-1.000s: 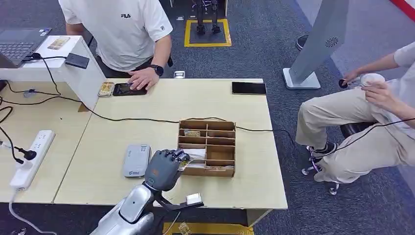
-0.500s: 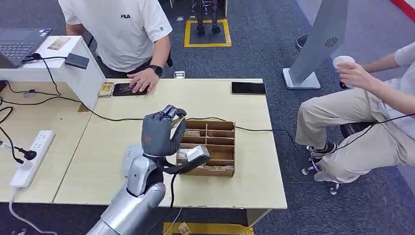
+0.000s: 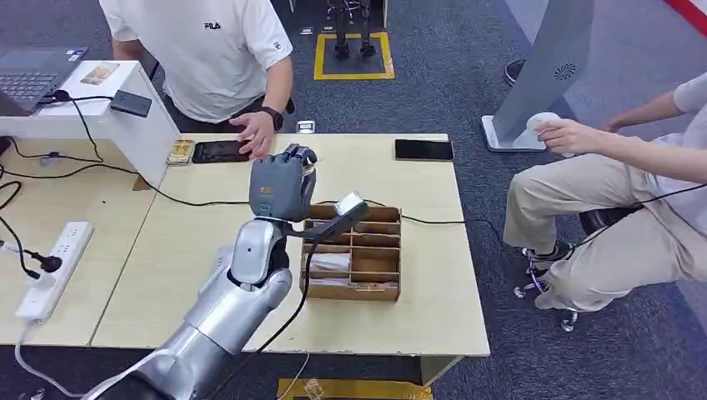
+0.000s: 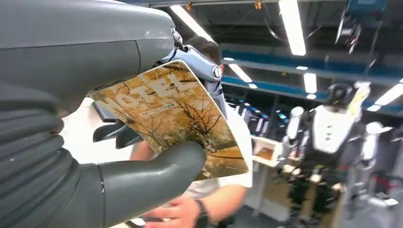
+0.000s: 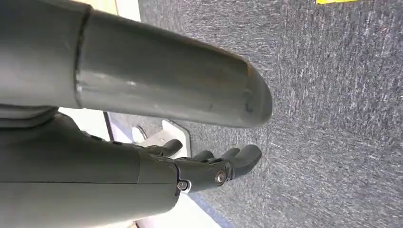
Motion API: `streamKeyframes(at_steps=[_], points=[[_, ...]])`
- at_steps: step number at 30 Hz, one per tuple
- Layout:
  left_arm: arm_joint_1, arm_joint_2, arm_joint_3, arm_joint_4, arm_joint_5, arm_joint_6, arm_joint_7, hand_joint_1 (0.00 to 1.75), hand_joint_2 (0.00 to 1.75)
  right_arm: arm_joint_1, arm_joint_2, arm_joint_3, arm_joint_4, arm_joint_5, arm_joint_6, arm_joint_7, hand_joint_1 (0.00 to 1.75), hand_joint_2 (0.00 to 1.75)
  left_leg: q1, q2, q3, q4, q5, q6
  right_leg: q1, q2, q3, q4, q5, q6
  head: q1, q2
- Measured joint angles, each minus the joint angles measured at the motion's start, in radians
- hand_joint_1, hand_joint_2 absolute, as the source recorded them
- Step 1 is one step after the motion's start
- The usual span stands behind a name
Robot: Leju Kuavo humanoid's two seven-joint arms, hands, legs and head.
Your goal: Pass the card to the sensor for recognition and then transmit it.
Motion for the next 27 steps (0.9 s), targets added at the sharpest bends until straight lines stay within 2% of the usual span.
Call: streamKeyframes(at_steps=[11, 18, 23, 27], points=[[-0.081, 0.003, 0.060, 0.215, -0.110, -0.016, 0.126, 1.75, 1.75, -0.005, 0.002, 0.014, 0.011, 0.000, -0.001, 0.011, 0.00, 0.00, 0.000, 0.000, 0.000, 0.000, 0.000, 0.000, 0.000, 0.000, 0.000, 0.000, 0.000, 0.000, 0.000, 0.000], [-0.107, 0.021, 0.112, 0.317, -0.173, -0.031, 0.193, 1.75, 1.75, -0.004, 0.003, 0.016, 0.016, 0.000, -0.007, 0.011, 0.00, 0.00, 0.000, 0.000, 0.000, 0.000, 0.000, 0.000, 0.000, 0.000, 0.000, 0.000, 0.000, 0.000, 0.000, 0.000], [-0.111, 0.034, 0.134, 0.353, -0.182, -0.029, 0.206, 1.75, 1.75, 0.000, 0.004, 0.016, 0.018, 0.000, -0.009, 0.011, 0.00, 0.00, 0.000, 0.000, 0.000, 0.000, 0.000, 0.000, 0.000, 0.000, 0.000, 0.000, 0.000, 0.000, 0.000, 0.000], [-0.111, 0.035, 0.150, 0.363, -0.170, -0.021, 0.190, 1.75, 1.75, 0.003, 0.004, 0.016, 0.018, 0.000, -0.011, 0.011, 0.00, 0.00, 0.000, 0.000, 0.000, 0.000, 0.000, 0.000, 0.000, 0.000, 0.000, 0.000, 0.000, 0.000, 0.000, 0.000]])
